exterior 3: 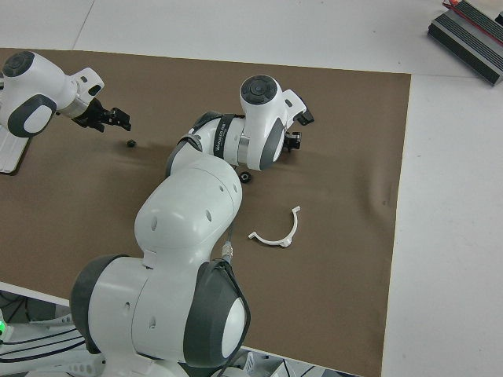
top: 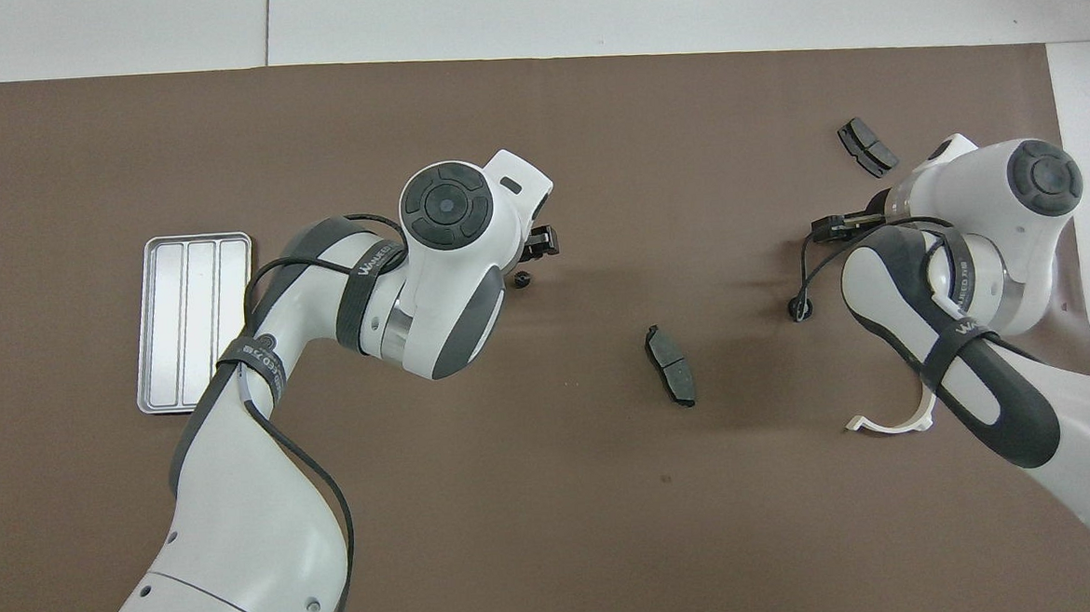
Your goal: Pick bearing gear from pile to tray
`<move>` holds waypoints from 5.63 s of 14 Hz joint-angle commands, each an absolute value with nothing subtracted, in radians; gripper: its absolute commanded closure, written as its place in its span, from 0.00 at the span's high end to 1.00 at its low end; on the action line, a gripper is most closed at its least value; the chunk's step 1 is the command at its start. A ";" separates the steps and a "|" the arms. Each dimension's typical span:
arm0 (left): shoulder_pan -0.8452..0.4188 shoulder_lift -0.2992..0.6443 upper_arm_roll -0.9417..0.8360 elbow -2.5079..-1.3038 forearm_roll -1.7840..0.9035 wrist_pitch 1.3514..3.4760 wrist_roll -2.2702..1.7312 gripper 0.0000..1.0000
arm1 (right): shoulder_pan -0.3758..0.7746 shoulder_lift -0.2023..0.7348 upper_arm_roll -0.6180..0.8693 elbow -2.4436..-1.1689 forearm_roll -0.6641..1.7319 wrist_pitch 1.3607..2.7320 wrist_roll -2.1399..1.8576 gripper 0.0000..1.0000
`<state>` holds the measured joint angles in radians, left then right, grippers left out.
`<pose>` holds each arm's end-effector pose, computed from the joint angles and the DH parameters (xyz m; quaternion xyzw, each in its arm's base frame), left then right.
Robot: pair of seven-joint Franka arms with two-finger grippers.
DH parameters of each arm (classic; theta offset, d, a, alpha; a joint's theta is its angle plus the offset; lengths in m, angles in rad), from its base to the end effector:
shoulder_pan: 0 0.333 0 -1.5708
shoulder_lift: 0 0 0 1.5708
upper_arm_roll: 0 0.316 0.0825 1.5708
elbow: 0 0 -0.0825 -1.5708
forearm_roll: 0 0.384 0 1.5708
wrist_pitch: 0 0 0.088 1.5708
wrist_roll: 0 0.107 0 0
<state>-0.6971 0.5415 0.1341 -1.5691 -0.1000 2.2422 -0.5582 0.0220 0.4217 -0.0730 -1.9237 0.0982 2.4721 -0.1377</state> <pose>0.5884 -0.3915 0.3429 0.9975 0.0141 0.0541 0.0427 0.6369 -0.0302 0.2836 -0.9977 -0.0109 -0.0656 0.0120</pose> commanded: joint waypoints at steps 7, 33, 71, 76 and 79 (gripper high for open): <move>-0.710 0.623 0.118 -1.508 -0.100 2.252 -0.508 0.83 | 0.003 0.423 -0.055 -1.937 0.127 2.507 -0.170 0.48; -0.744 0.617 0.118 -1.572 -0.100 2.255 -0.437 0.25 | 0.081 0.302 -0.020 -1.784 0.127 2.224 0.118 0.00; -0.127 0.400 0.123 -1.761 -0.153 2.079 0.318 0.79 | 0.612 0.497 -0.012 -1.819 0.009 2.612 1.005 0.95; -0.217 0.403 0.121 -1.646 -0.190 2.072 0.078 0.76 | 0.546 0.411 -0.029 -1.818 0.002 2.502 0.982 1.00; -0.348 0.413 0.121 -1.629 -0.181 2.089 -0.165 0.76 | 0.459 0.345 -0.029 -1.818 -0.020 2.403 0.853 1.00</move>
